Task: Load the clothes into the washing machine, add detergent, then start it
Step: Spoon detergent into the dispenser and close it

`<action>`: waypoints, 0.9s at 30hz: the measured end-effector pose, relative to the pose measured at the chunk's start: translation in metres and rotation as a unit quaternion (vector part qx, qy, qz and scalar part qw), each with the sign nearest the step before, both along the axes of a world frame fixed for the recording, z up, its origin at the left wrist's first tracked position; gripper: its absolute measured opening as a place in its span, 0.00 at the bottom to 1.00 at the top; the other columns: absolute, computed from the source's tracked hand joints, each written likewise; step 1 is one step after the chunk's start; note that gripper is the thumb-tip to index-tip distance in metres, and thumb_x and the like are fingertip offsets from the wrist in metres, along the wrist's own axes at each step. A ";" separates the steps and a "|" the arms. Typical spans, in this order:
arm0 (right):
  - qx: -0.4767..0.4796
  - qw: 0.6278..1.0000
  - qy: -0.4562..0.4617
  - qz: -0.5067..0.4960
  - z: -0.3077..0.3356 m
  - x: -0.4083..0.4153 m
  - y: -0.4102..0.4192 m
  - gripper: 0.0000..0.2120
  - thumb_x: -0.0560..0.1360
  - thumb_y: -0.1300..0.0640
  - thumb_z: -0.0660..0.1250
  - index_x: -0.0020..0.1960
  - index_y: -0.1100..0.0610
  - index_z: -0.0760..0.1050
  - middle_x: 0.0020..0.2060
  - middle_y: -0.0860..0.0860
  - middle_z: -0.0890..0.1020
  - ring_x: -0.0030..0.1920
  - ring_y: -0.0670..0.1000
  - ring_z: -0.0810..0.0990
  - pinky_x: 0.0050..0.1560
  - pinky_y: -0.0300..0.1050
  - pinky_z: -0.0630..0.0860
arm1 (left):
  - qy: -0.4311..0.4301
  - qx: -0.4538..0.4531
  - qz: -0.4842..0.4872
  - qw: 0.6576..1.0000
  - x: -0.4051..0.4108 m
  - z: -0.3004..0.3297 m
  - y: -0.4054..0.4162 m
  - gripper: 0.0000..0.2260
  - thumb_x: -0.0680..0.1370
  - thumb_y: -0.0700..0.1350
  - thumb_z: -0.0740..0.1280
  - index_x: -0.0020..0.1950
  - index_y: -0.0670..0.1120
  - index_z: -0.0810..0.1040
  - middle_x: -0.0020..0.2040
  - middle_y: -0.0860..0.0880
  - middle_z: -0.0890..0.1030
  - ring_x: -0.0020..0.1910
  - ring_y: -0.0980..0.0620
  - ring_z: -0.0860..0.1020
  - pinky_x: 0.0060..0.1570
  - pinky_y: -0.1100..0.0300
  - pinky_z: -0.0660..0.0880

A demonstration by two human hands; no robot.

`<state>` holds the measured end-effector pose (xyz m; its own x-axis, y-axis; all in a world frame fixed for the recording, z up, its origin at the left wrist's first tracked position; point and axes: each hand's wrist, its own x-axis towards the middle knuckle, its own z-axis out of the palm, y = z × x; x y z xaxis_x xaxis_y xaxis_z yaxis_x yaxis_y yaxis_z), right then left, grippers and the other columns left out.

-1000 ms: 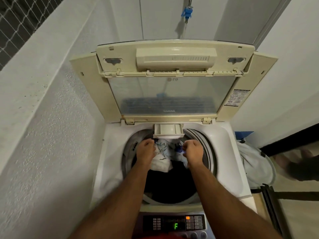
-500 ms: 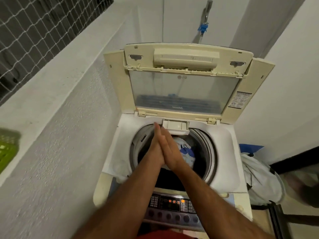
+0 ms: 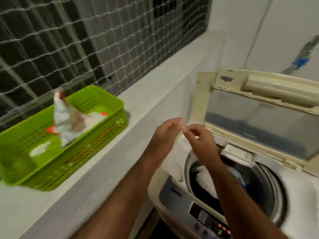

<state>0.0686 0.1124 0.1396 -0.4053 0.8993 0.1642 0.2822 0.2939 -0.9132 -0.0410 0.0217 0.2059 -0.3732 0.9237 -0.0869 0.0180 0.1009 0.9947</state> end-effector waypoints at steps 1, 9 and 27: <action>-0.004 1.000 0.027 0.009 0.017 -0.013 -0.003 0.06 0.77 0.51 0.69 0.47 0.53 0.81 0.42 0.46 0.83 0.44 0.46 0.81 0.48 0.45 0.76 | 0.022 0.031 0.015 0.999 -0.009 0.013 -0.011 0.08 0.79 0.51 0.63 0.57 0.53 0.78 0.56 0.55 0.81 0.54 0.64 0.78 0.54 0.69 0.74; 0.016 0.973 0.168 0.157 0.119 -0.110 -0.042 0.04 0.75 0.60 0.70 0.42 0.54 0.81 0.35 0.50 0.83 0.35 0.46 0.80 0.36 0.34 0.75 | 0.337 0.145 0.082 0.927 -0.075 0.094 -0.103 0.11 0.75 0.55 0.67 0.57 0.60 0.77 0.56 0.64 0.79 0.59 0.64 0.75 0.59 0.68 0.69; 0.418 0.680 -0.492 0.349 0.159 -0.274 -0.066 0.06 0.70 0.61 0.70 0.46 0.56 0.82 0.41 0.56 0.84 0.43 0.58 0.82 0.37 0.40 0.67 | 0.469 -0.061 0.177 0.863 -0.170 0.085 -0.197 0.22 0.71 0.64 0.61 0.63 0.57 0.75 0.65 0.58 0.75 0.64 0.55 0.72 0.64 0.55 0.68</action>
